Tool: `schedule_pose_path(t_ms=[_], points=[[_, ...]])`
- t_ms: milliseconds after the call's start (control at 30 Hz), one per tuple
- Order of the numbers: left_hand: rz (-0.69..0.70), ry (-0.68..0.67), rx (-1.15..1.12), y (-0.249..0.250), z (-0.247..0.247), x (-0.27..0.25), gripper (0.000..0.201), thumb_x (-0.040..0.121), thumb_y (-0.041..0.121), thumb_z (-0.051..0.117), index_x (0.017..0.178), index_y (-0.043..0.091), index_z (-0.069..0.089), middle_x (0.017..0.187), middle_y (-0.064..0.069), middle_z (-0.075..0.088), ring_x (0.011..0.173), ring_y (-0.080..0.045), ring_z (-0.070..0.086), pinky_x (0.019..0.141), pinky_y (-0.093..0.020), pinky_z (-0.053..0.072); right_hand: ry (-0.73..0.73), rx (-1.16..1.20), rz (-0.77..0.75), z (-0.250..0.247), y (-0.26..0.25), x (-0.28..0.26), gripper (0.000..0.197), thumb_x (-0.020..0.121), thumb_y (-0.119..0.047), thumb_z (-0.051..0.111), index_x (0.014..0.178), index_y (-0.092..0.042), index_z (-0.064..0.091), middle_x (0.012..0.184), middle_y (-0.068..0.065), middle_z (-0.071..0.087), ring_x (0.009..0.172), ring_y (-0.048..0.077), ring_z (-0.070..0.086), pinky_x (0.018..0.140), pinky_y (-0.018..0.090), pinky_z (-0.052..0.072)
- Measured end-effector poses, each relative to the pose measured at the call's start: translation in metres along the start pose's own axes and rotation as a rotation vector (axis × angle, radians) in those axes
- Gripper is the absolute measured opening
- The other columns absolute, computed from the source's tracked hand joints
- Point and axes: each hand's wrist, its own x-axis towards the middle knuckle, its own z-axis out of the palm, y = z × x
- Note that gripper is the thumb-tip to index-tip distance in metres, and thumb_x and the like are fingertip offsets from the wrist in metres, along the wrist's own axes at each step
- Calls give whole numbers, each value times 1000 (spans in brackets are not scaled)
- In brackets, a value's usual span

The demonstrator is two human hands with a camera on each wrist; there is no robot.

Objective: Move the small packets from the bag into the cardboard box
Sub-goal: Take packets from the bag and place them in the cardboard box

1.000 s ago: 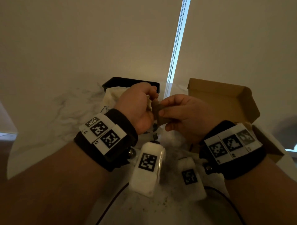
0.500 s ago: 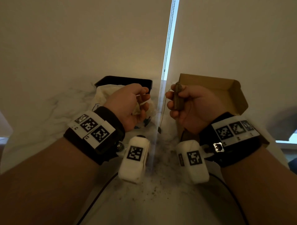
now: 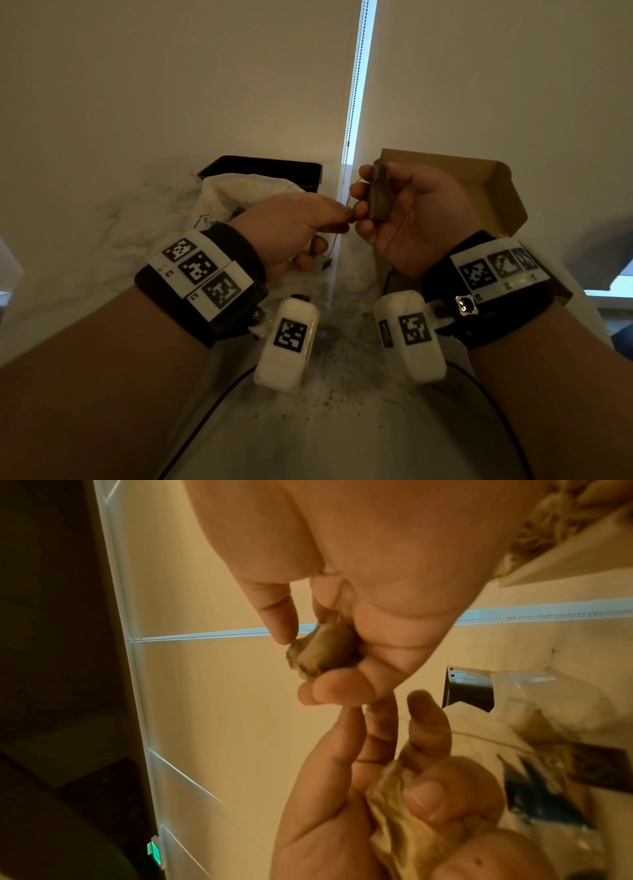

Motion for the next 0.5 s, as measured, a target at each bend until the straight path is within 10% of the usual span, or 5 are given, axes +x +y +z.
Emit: schedule_pose_path(t_ms=[500], points=[[201,217,-234,9,-9,-4,19,101,27,54,100,16,69,73,6,63,57,-8,47,41,-20,32,115,-43,9,1,5,-1,29,98,-31,39,103,-12,61,75,3,59,65,16,56,59,28,42]])
